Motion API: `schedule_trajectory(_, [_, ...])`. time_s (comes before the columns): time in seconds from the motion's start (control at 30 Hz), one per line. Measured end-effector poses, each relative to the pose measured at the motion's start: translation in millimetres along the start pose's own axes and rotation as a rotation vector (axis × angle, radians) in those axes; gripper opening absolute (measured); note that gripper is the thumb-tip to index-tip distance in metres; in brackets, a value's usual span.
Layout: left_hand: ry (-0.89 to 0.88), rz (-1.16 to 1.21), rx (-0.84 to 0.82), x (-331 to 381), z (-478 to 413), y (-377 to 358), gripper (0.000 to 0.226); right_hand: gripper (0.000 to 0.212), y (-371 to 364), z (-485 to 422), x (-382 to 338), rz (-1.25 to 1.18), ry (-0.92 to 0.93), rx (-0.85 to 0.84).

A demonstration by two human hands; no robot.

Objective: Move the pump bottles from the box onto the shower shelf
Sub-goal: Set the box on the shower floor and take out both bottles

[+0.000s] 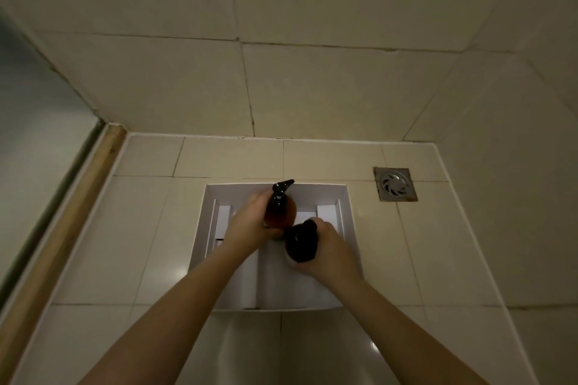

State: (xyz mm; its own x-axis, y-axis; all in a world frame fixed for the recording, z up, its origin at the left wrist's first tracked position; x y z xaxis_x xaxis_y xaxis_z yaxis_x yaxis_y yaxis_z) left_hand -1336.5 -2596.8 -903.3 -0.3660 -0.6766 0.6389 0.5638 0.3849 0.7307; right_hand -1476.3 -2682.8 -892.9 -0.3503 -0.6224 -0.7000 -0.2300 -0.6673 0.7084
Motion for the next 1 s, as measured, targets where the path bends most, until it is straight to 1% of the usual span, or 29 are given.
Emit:
schedule_trajectory(0.1, [0.009,0.008,0.011,-3.3,4.5,1.5,0.081,0.057,-7.8,8.7,3.5,0.042,0.035,-0.115])
schedule_trajectory(0.17, [0.025,0.02,0.009,-5.4,4.9,-0.3,0.08,0.063,-11.5,11.0,5.5,0.057,0.048,-0.16])
schedule_trajectory(0.23, [0.042,0.017,0.007,-5.9,1.9,-3.1,0.078,0.064,-12.7,10.1,5.9,0.047,0.05,-0.163])
schedule_trajectory(0.3, [0.075,0.01,0.006,-7.3,-1.6,-5.7,0.082,0.064,-13.9,9.6,6.2,0.038,0.053,-0.164])
schedule_trajectory(0.37, [0.112,0.048,0.006,-9.2,-3.8,-9.3,0.083,0.065,-14.4,10.3,6.0,0.016,0.054,-0.163])
schedule_trajectory(0.5, [0.205,0.176,0.0,-15.0,-1.8,-14.0,0.075,0.06,-13.6,10.0,2.7,-0.021,0.055,-0.146])
schedule_trajectory(0.63, [0.217,0.22,0.06,-18.4,9.0,-1.0,0.076,0.056,-3.0,10.2,-4.8,-0.126,0.099,-0.108])
schedule_trajectory(0.77, [0.249,0.326,0.083,-20.1,25.3,19.8,0.08,0.059,23.9,13.4,-16.8,-0.294,0.167,-0.033])
schedule_trajectory(0.83, [0.247,0.355,0.101,-16.3,32.9,37.7,0.079,0.063,42.7,12.7,-23.5,-0.339,0.187,0.009])
schedule_trajectory(0.93, [0.23,0.38,0.14,-8.4,46.3,71.4,0.079,0.071,71.4,7.8,-30.8,-0.388,0.145,0.047])
schedule_trajectory(1.0, [0.209,0.434,0.17,-1.8,56.2,96.9,0.077,0.073,92.5,4.0,-39.1,-0.424,0.137,0.076])
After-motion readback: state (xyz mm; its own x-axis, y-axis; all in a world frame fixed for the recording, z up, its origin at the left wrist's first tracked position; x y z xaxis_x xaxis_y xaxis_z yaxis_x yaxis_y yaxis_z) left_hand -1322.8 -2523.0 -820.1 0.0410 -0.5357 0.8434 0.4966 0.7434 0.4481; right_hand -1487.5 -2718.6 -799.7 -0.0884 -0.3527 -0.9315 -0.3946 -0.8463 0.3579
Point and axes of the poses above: each hand's wrist, its own z-axis away from the middle knuckle, its own y-axis out of the back of the hand, x = y × z, the point moved 8 cm from there along -z, towards the middle knuckle, and after that the axes turned 11 degrees about y, right-handed, at the moved point
